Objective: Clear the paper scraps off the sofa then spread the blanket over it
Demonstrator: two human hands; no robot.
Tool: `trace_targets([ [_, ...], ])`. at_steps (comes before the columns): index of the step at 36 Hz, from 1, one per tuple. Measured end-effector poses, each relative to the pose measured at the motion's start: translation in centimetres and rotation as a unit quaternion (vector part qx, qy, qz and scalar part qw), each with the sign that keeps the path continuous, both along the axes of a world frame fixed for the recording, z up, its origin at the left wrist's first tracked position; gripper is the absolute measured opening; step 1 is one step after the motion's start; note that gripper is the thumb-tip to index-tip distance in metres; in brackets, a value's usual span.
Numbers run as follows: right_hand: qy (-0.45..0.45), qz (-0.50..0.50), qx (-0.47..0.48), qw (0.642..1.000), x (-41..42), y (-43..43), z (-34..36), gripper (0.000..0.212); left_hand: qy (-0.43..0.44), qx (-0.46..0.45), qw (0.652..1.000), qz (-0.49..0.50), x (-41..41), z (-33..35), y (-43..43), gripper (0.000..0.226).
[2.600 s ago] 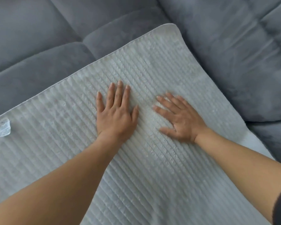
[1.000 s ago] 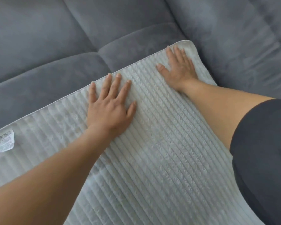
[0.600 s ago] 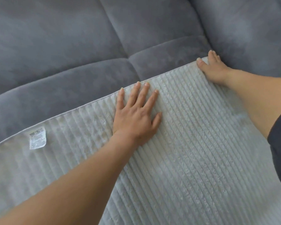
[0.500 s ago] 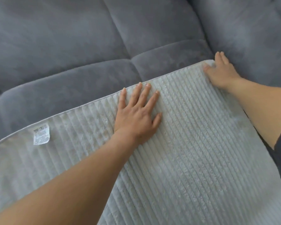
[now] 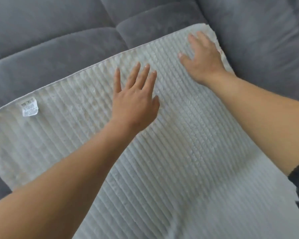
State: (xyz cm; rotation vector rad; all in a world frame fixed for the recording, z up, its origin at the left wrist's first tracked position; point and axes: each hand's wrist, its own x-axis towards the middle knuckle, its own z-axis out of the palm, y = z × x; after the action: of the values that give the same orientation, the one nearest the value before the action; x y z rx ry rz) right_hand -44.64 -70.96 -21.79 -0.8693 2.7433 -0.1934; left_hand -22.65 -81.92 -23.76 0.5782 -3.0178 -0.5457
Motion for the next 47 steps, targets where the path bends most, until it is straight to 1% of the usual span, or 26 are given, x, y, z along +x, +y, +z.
trace_targets([
  [2, -0.002, 0.018, -0.012, 1.000, 3.7, 3.2, 0.6, 0.073, 0.016, 0.044, 0.998, -0.028, 2.6, 1.2, 4.5, 0.063],
  [3, -0.013, -0.008, -0.026, 1.000, 5.6, 5.6, 0.8, 0.070, 0.016, 0.076, 0.995, -0.060, 4.1, 1.6, 7.2, 0.062],
  [4, -0.036, -0.055, -0.039, 0.997, 7.6, 7.9, 0.9, 0.068, 0.008, 0.100, 0.989, -0.104, 5.7, 1.8, 10.0, 0.060],
  [6, -0.084, -0.168, -0.057, 0.981, 11.0, 12.5, 0.8, 0.065, 0.008, 0.127, 0.971, -0.200, 8.5, 1.5, 14.8, 0.053],
  [7, -0.084, -0.213, -0.060, 0.972, 12.6, 14.9, 0.7, 0.064, 0.019, 0.133, 0.963, -0.234, 9.6, 1.2, 17.0, 0.051],
  [9, -0.058, -0.265, -0.053, 0.961, 15.3, 19.0, 0.5, 0.063, 0.024, 0.170, 0.952, -0.252, 11.4, 0.2, 20.3, 0.050],
  [12, -0.041, -0.288, 0.000, 0.957, 19.6, 24.6, 0.1, 0.066, -0.008, 0.250, 0.929, -0.272, 14.0, -1.1, 24.3, 0.059],
  [15, -0.052, -0.233, 0.074, 0.968, 23.5, 28.1, -0.9, 0.068, -0.064, 0.251, 0.912, -0.318, 17.6, -2.2, 27.1, 0.065],
  [17, -0.054, -0.198, 0.104, 0.973, 25.8, 29.3, -1.6, 0.066, -0.083, 0.217, 0.917, -0.324, 20.2, -2.9, 27.4, 0.066],
  [19, -0.066, -0.187, 0.129, 0.972, 28.5, 29.8, -2.2, 0.069, -0.091, 0.172, 0.926, -0.323, 23.1, -3.3, 27.1, 0.067],
  [21, -0.076, -0.183, 0.141, 0.970, 31.0, 29.7, -2.7, 0.075, -0.098, 0.148, 0.933, -0.314, 25.8, -3.4, 26.3, 0.067],
  [26, -0.070, -0.159, 0.138, 0.975, 36.3, 28.2, -2.9, 0.082, -0.119, 0.124, 0.938, -0.303, 31.9, -3.4, 23.8, 0.067],
  [32, -0.069, -0.115, 0.145, 0.980, 43.1, 25.1, -2.5, 0.086, -0.127, 0.100, 0.958, -0.238, 40.6, -2.8, 21.8, 0.067],
  [37, -0.090, -0.061, 0.155, 0.982, 48.0, 22.9, -2.3, 0.088, -0.171, 0.088, 0.968, -0.161, 46.1, -2.1, 21.2, 0.064],
  [38, -0.099, -0.046, 0.155, 0.982, 50.1, 22.4, -2.0, 0.088, -0.188, 0.083, 0.967, -0.148, 48.2, -1.7, 21.3, 0.064],
  [42, -0.127, 0.005, 0.158, 0.979, 55.3, 20.8, -1.1, 0.088, -0.249, 0.061, 0.960, -0.113, 51.9, -1.3, 21.6, 0.061],
  [45, -0.160, 0.051, 0.147, 0.975, 59.6, 20.1, -0.5, 0.084, -0.310, 0.067, 0.944, -0.091, 53.9, -1.5, 21.6, 0.054],
  [47, -0.203, 0.082, 0.133, 0.967, 61.8, 19.8, -0.3, 0.078, -0.354, 0.095, 0.926, -0.090, 54.8, -1.7, 21.2, 0.053],
])
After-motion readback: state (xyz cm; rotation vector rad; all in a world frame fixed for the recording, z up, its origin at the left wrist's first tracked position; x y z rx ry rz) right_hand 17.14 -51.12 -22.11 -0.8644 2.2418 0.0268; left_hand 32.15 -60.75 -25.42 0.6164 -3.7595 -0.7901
